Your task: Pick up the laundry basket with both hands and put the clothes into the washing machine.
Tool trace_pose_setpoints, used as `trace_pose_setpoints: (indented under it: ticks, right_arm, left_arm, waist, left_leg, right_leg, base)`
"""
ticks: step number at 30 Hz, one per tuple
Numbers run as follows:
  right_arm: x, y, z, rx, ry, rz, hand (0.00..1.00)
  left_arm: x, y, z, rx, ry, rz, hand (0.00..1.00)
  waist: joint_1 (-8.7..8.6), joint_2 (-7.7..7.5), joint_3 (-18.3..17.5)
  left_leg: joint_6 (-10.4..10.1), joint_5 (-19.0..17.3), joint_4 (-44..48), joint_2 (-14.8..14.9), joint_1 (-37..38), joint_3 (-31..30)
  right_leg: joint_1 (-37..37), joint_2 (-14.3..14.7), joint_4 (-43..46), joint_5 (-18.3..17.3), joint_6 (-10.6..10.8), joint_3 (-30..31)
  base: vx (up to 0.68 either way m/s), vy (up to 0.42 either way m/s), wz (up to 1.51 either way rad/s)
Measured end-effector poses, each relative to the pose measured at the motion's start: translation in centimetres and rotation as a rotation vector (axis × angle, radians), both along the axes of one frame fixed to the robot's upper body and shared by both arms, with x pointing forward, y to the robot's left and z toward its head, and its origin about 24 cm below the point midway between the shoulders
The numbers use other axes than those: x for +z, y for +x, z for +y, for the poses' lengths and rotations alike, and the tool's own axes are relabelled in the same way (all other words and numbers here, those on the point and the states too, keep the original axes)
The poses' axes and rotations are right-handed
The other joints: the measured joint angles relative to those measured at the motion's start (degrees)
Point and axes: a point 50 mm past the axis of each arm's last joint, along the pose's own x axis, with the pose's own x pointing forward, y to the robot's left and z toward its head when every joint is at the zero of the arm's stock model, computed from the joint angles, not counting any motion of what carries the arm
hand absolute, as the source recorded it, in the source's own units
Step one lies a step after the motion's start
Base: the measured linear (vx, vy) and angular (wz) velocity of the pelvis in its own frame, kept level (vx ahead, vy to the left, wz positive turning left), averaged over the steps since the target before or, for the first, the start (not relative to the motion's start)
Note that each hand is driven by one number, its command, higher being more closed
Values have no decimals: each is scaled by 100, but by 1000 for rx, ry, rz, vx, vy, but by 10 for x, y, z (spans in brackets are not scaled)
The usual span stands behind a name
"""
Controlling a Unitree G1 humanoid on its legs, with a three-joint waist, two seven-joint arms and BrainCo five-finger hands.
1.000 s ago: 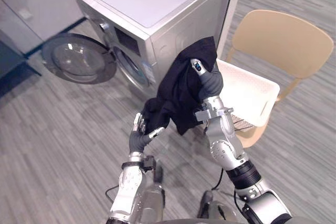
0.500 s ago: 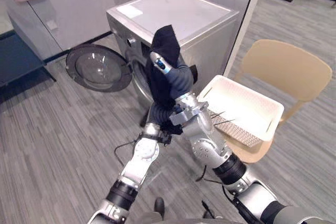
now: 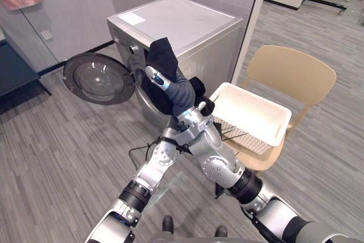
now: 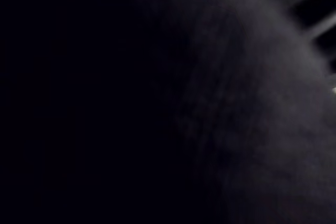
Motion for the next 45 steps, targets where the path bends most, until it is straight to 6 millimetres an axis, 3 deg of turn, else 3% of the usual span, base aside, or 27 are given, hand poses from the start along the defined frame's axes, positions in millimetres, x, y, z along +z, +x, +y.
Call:
trace_pose_setpoints:
  ticks: [4, 8, 12, 17, 19, 20, 21, 22, 23, 24, 25, 27, 28, 30, 31, 32, 33, 34, 35, 36, 37, 39, 40, 43, 45]
  right_arm:
    - [-22, -5, -15, -72, -47, 13, 0]
    - [-46, 2, -47, -277, -163, 18, 0]
    - [-71, 3, -88, -537, -425, -58, 0]
    - [-107, -7, -128, -683, -791, -143, 0]
    - [-136, -13, -142, -680, -969, -102, 0]
    - [-162, -20, -153, -656, -1087, -39, 0]
    - [-174, -24, -157, -642, -1148, -9, 0]
    - [-191, -31, -163, -611, -1235, 36, 0]
    - [-210, -37, -170, -578, -1332, 79, 0]
    - [-216, -39, -174, -571, -1363, 96, 0]
    - [-229, -42, -182, -560, -1418, 147, 0]
    - [-239, -45, -191, -571, -1460, 214, 0]
    - [-244, -44, -196, -596, -1462, 273, 0]
    - [-249, -42, -195, -613, -1453, 316, 0]
    - [-252, -42, -192, -612, -1451, 332, 0]
    - [-254, -40, -188, -608, -1448, 343, 0]
    - [-255, -39, -187, -607, -1447, 351, 0]
    - [-258, -39, -186, -610, -1445, 372, 0]
    - [-261, -43, -190, -623, -1452, 404, 0]
    - [-263, -45, -192, -624, -1459, 418, 0]
    - [-267, -47, -194, -624, -1467, 446, 0]
    - [-270, -49, -196, -620, -1473, 472, 0]
    - [-270, -49, -196, -621, -1471, 472, 0]
    - [-269, -48, -201, -658, -1460, 491, 0]
    - [-268, -46, -203, -668, -1461, 488, 0]
  left_arm:
    - [-24, -18, 11, 60, -101, 112, 100]
    - [-42, -30, 36, 185, -202, 200, 100]
    - [-55, -48, 76, 347, -240, 227, 100]
    - [-81, -72, 109, 453, -214, 324, 100]
    - [-94, -76, 114, 456, -190, 383, 100]
    - [-106, -80, 116, 463, -177, 439, 100]
    - [-113, -84, 118, 465, -171, 474, 100]
    - [-123, -90, 121, 470, -159, 525, 100]
    - [-135, -99, 124, 481, -148, 586, 100]
    - [-139, -103, 126, 484, -144, 609, 100]
    - [-147, -109, 128, 486, -136, 653, 100]
    - [-155, -115, 128, 482, -127, 699, 100]
    - [-161, -120, 132, 494, -119, 733, 100]
    - [-169, -127, 141, 525, -113, 780, 100]
    - [-172, -131, 145, 541, -109, 805, 100]
    - [-179, -141, 149, 570, -105, 848, 100]
    - [-181, -146, 150, 574, -102, 867, 100]
    - [-186, -156, 150, 578, -98, 899, 100]
    - [-189, -166, 150, 576, -96, 932, 100]
    - [-190, -166, 150, 575, -96, 936, 100]
    - [-188, -164, 152, 573, -88, 929, 100]
    - [-184, -156, 155, 562, -73, 905, 100]
    - [-183, -155, 155, 560, -74, 900, 100]
    - [-177, -142, 150, 515, -62, 860, 100]
    - [-172, -130, 146, 489, -62, 825, 100]
  waist:
    - [-20, 2, -1]
    - [-6, 2, -1]
    - [0, 5, 1]
    - [-6, 39, 20]
    - [15, 46, 23]
    - [6, 47, 31]
    - [12, 42, 36]
    - [9, 37, 38]
    - [-6, 8, 53]
    - [2, 10, 56]
    - [3, 12, 59]
    - [-2, 8, 62]
    - [-6, -21, 87]
    - [-11, -153, 178]
    - [-5, -222, 220]
    - [23, -311, 280]
    - [25, -315, 287]
    - [-9, -300, 300]
    - [-10, -316, 308]
    - [-23, -317, 315]
    - [-83, -269, 408]
    - [-201, -205, 597]
    - [-220, -199, 636]
    - [-395, -159, 700]
    - [-479, -156, 773]
  left_leg:
    - [13, 9, 0, 13, -7, 22]
    - [10, 8, -2, 3, -52, -12]
    - [10, 8, -6, -26, -91, -70]
    - [4, 20, 69, -83, -489, -426]
    - [3, 64, 176, -142, -715, -723]
    - [43, 34, 210, -197, -781, -876]
    - [172, -49, 232, -231, -808, -859]
    - [388, -168, 307, -233, -886, -499]
    - [823, -368, 371, -210, -932, 262]
    - [946, -393, 402, -174, -957, 623]
    - [1287, -381, 506, -109, -1026, 1368]
    - [1192, -187, 656, -18, -1062, 1929]
    - [704, -47, 748, -80, -1093, 1863]
    - [517, -215, 901, -149, -1107, 1760]
    - [543, -382, 1059, -172, -1130, 1717]
    - [564, -799, 1549, -212, -1200, 1703]
    - [595, -954, 1731, -220, -1212, 1693]
    - [626, -1235, 2013, -277, -1167, 1620]
    - [692, -1523, 2176, -427, -1031, 1488]
    - [722, -1631, 2234, -502, -968, 1400]
    - [826, -1831, 2291, -546, -809, 1192]
    - [901, -2021, 2242, -602, -439, 754]
    - [903, -2045, 2178, -622, -326, 696]
    - [793, -2141, 1937, -737, 99, 294]
    - [680, -2224, 1807, -764, 365, 31]
  right_leg:
    - [-1, 28, -55, -5, -7, 24]
    - [-1, 30, -99, -8, -2, -22]
    - [-3, 5, -99, -31, 19, -86]
    - [-246, -40, 124, -192, 67, -413]
    - [-382, -204, 528, -459, 96, -758]
    - [-425, -361, 923, -744, 160, -1033]
    - [-436, -454, 1110, -871, 187, -1161]
    - [-434, -624, 1320, -1034, 252, -1367]
    - [-434, -833, 1476, -1122, 317, -1587]
    - [-443, -932, 1516, -1131, 332, -1662]
    - [-444, -1081, 1635, -1177, 406, -1846]
    - [-389, -1247, 1745, -1244, 509, -2070]
    - [-275, -1294, 1687, -1251, 571, -2191]
    - [-49, -1323, 1491, -1201, 665, -2238]
    - [59, -1353, 1424, -1170, 724, -2282]
    - [177, -1516, 1551, -1167, 765, -2290]
    - [181, -1592, 1744, -1179, 785, -2276]
    - [163, -1893, 2361, -1194, 805, -2216]
    - [-127, -2411, 3550, -1091, 602, -1848]
    - [-310, -2579, 4080, -915, 313, -1528]
    - [-779, -2574, 4938, -898, 110, -663]
    - [-1435, -1900, 5560, -1650, 261, 201]
    - [-1600, -1779, 5510, -1717, 235, 230]
    - [-2450, -1429, 4341, -1726, 312, 68]
    - [-2740, -1266, 3237, -1348, 347, 11]
  base:
    - [39, -2, -3]
    - [44, 11, 6]
    - [33, 13, 9]
    - [-3, 11, 36]
    - [2, 3, 98]
    - [3, -3, 92]
    - [12, 8, 116]
    - [63, 25, 118]
    - [85, 33, 109]
    - [200, 56, 101]
    - [199, 58, 76]
    - [267, 63, 83]
    - [270, 60, 67]
    - [210, 59, 59]
    - [252, 133, 42]
    - [212, 147, 19]
    - [261, 217, 21]
    - [241, 220, 30]
    - [241, 237, 41]
    - [270, 224, 59]
    - [279, 160, 75]
    - [335, 116, 98]
    - [329, 89, 91]
    - [376, 29, 83]
    - [436, -65, 77]
